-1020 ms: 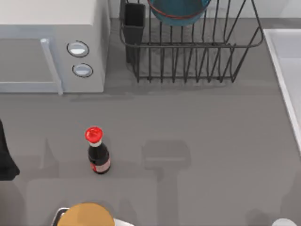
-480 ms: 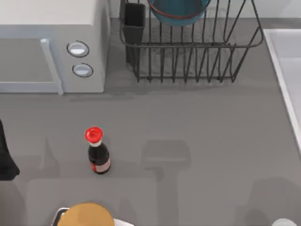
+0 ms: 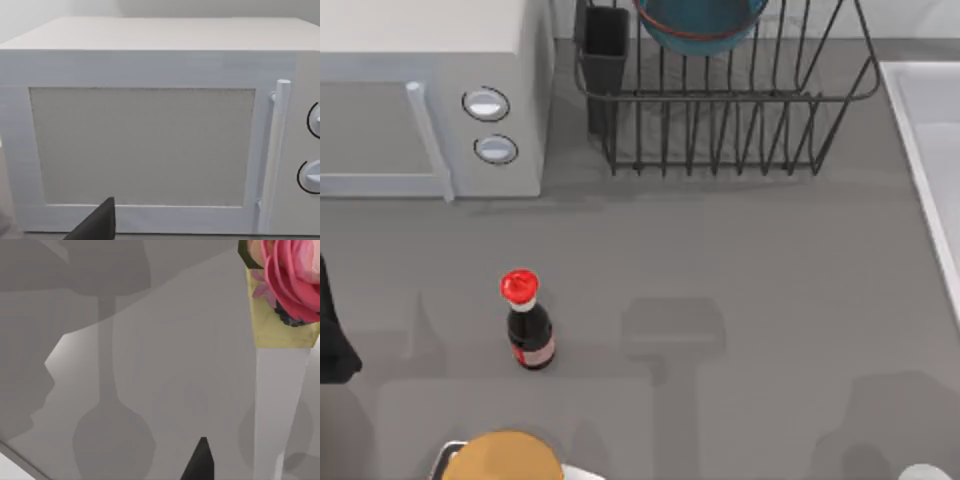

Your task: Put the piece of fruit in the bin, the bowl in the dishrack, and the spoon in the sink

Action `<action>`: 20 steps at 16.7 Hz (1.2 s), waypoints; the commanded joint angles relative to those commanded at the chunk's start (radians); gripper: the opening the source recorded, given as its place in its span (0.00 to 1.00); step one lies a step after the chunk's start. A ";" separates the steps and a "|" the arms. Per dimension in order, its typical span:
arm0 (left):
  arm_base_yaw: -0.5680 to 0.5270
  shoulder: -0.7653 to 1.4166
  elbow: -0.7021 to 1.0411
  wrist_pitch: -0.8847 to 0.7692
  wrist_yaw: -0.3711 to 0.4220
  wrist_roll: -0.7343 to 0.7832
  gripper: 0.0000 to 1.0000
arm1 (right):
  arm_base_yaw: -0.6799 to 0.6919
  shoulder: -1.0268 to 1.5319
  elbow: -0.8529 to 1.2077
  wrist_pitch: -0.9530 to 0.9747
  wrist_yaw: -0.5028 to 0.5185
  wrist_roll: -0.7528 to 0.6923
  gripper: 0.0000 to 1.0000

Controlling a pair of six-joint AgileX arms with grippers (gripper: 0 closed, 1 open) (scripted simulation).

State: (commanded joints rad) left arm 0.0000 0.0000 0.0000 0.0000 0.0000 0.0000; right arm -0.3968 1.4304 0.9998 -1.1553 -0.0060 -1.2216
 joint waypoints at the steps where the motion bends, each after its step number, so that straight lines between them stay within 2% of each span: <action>1: 0.000 0.000 0.000 0.000 0.000 0.000 1.00 | 0.004 0.029 0.031 -0.014 0.000 0.002 0.00; 6: 0.000 0.000 0.000 0.000 0.000 0.000 1.00 | 0.045 0.282 0.341 -0.129 0.003 0.024 0.00; 15: 0.000 0.000 0.000 0.000 0.000 0.000 1.00 | 0.162 0.930 1.304 -0.418 0.007 0.142 0.00; 20: 0.000 0.000 0.000 0.000 0.000 0.000 1.00 | 0.223 1.203 1.720 -0.522 0.011 0.225 0.00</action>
State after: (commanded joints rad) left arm 0.0000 0.0000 0.0000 0.0000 0.0000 0.0000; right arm -0.1735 2.6329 2.7200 -1.6770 0.0048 -0.9963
